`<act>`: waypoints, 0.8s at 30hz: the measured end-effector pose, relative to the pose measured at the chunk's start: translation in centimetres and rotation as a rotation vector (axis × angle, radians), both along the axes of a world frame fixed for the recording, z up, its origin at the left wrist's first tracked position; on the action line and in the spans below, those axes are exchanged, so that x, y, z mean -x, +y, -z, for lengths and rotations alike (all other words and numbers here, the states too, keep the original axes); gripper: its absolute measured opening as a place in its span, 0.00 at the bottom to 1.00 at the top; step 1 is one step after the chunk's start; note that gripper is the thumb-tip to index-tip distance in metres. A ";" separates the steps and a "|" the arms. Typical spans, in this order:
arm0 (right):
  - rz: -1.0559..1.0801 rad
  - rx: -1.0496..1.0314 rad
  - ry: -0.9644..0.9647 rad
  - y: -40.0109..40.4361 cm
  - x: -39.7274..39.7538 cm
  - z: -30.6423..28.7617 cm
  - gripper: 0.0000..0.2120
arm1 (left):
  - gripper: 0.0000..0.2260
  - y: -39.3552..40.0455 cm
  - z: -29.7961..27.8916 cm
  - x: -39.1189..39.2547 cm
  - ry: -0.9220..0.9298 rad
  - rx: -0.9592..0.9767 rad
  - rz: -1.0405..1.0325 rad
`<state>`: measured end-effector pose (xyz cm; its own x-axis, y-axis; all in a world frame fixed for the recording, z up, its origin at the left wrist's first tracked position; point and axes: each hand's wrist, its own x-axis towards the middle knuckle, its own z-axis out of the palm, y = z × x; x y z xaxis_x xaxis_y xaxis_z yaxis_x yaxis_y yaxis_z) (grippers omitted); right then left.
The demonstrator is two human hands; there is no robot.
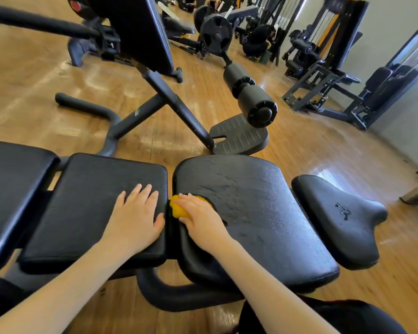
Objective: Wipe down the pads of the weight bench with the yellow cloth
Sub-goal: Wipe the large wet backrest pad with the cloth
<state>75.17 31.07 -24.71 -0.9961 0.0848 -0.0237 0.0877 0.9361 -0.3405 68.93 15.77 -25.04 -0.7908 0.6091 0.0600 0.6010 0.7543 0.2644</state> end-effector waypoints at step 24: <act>0.750 0.105 0.090 19.3 -14.3 -0.6 0.16 | 0.26 -0.1 0.2 0.1 -0.006 0.016 0.006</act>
